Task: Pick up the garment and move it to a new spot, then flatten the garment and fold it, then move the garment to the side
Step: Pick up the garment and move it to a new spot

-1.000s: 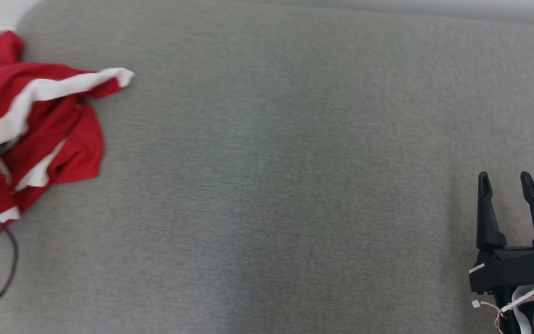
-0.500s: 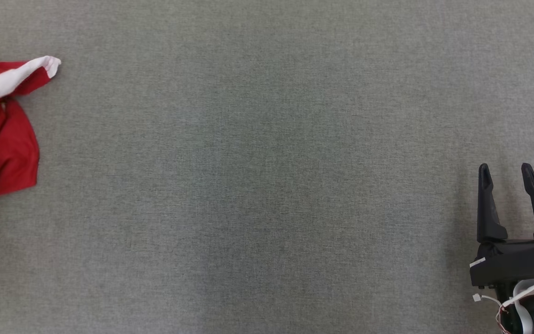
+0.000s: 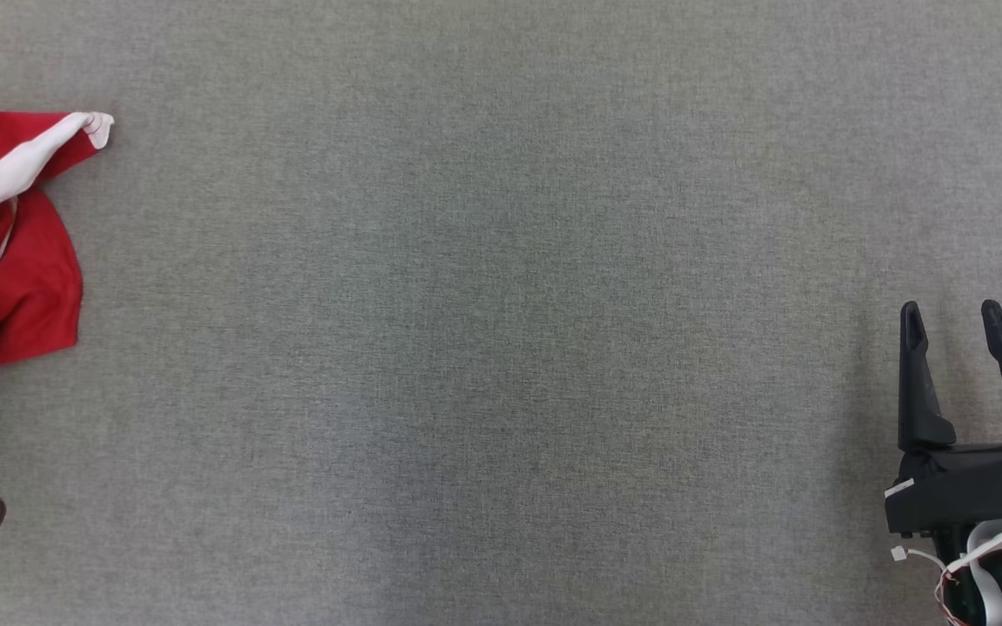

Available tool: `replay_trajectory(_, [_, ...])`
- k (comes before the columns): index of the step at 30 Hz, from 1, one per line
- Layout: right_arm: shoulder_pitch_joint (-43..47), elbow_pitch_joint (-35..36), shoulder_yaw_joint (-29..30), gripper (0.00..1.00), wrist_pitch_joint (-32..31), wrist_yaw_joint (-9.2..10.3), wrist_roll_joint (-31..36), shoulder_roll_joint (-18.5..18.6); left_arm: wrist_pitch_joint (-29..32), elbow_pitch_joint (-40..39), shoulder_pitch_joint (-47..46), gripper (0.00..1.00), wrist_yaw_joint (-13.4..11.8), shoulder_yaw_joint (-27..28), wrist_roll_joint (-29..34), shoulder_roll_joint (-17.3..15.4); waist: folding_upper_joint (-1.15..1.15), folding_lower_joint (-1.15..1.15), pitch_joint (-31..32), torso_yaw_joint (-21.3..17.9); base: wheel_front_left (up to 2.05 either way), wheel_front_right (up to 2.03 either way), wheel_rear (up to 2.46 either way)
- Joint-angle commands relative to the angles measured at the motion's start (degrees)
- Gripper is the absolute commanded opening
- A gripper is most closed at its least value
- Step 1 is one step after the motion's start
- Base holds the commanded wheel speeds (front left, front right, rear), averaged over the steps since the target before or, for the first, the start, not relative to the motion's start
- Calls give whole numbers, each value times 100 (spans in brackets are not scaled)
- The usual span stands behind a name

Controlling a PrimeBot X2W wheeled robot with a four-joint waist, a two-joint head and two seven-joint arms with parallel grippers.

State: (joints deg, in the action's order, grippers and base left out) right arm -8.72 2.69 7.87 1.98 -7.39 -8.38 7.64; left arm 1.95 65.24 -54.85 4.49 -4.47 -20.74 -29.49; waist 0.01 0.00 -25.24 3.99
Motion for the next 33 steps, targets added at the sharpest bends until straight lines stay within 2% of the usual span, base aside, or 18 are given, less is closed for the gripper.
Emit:
replay_trajectory(1, [27,-26,8,100,12,-19,-42,17,-182,25,-82,0,-28,9,-4,9,-1,0,51,40,0,0,0])
replay_trajectory(9, [84,-223,-89,100,128,-19,-70,-89,-1198,-132,-416,0,12,-109,129,-88,-1,0,394,195,0,0,0])
replay_trajectory(16, [145,-556,-189,100,309,-19,-165,-231,-1604,-732,-947,0,70,-324,290,-18,-1,0,838,228,0,0,0])
replay_trajectory(23, [202,-926,-261,100,570,-19,-272,-369,-1651,-1864,-1386,0,183,-681,433,193,-1,0,1161,-14,0,0,0])
replay_trajectory(29, [166,-1355,-350,100,828,-19,-427,-437,-1213,-3028,-1628,0,244,-1160,414,600,-1,0,1341,-439,0,0,0])
replay_trajectory(31, [129,-1429,-390,100,863,-19,-446,-443,-1124,-3193,-1639,0,252,-1242,387,666,-1,0,1359,-541,0,0,0])
replay_trajectory(33, [83,-1551,-427,100,938,-19,-480,-454,-958,-3504,-1609,0,267,-1390,278,902,-1,0,1384,-740,0,0,0])
